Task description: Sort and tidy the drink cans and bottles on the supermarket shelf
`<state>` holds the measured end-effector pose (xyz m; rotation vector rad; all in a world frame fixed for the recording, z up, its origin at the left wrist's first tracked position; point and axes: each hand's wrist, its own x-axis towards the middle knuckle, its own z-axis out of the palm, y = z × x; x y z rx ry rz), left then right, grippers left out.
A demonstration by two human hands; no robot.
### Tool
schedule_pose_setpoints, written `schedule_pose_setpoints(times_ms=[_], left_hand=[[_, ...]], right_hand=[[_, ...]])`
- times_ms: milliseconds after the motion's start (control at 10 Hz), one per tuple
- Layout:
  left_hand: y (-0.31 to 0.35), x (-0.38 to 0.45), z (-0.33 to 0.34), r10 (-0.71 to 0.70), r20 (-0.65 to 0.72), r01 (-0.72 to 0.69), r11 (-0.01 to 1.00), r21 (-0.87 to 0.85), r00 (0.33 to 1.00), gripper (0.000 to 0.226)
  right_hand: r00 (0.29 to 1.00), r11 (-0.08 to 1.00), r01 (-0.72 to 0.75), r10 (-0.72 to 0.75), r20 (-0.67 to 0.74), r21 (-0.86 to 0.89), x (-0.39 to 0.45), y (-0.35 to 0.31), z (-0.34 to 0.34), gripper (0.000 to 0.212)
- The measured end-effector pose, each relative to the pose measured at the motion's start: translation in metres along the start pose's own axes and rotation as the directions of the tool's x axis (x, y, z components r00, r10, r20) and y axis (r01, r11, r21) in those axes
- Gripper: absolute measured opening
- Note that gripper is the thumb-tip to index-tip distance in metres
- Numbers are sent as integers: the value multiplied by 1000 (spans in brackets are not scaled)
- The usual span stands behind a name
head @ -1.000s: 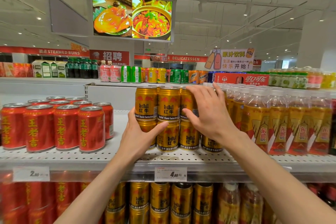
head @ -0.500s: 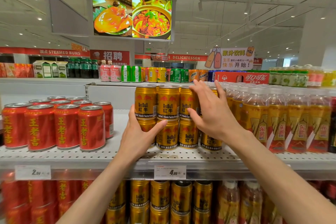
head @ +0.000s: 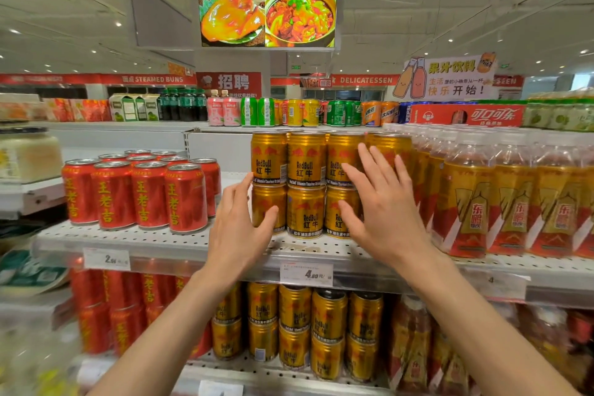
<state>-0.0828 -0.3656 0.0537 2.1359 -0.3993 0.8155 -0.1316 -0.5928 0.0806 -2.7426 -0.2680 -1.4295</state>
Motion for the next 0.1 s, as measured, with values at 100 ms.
schedule_pose_setpoints(times_ms=[100], left_hand=[[0,-10,-6,147,-10,-145,984,102,989,59]], right_hand=[[1000,999,-12,11,27,48,-15,-9,2,58]])
